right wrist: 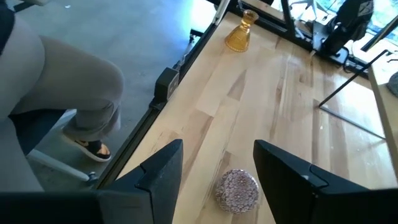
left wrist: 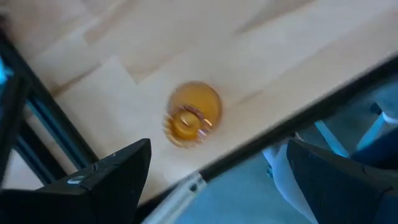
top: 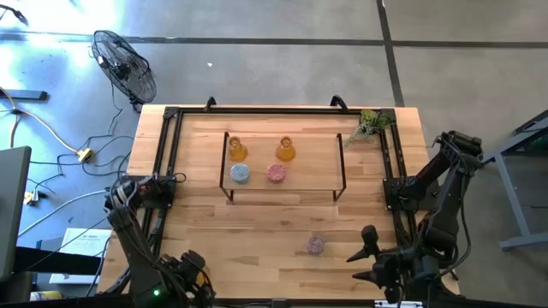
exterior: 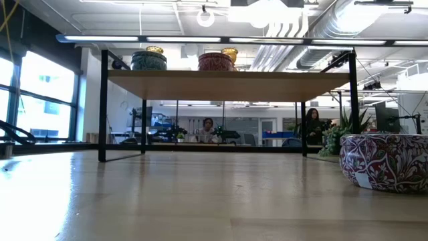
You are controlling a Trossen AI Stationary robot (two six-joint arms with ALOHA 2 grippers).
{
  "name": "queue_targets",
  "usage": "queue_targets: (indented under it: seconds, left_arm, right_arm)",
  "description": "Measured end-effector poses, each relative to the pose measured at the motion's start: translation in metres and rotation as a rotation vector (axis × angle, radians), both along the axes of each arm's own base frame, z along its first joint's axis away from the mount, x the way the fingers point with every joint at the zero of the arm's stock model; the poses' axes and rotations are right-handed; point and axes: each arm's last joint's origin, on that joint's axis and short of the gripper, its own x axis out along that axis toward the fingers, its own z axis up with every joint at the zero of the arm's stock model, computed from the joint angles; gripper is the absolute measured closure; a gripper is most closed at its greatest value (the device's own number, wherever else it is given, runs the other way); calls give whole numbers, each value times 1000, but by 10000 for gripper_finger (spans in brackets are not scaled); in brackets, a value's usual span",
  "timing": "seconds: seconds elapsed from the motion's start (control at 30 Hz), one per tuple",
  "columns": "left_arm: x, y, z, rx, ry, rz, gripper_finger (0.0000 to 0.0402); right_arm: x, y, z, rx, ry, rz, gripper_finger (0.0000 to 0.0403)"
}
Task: Pick & Place candle stick holders
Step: Put the yellow glass candle holder on the shelf aligned with the other glass candle holder
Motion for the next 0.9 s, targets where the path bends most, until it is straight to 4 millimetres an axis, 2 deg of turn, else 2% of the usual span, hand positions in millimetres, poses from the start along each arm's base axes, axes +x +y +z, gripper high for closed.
queue_targets:
  seconds: [0.2, 0.47, 0.9]
  left_arm:
    - [-14, 18, -4, 23, -6, 27, 33]
    - [-18, 13, -11, -95, -44, 2, 33]
    - [-20, 14, -12, -75, -33, -10, 33]
  right_arm:
    - [1, 0, 0, 10, 21, 17, 208]
    - [1, 0, 0, 11, 21, 17, 208]
    - [1, 0, 0, 28, 20, 6, 208]
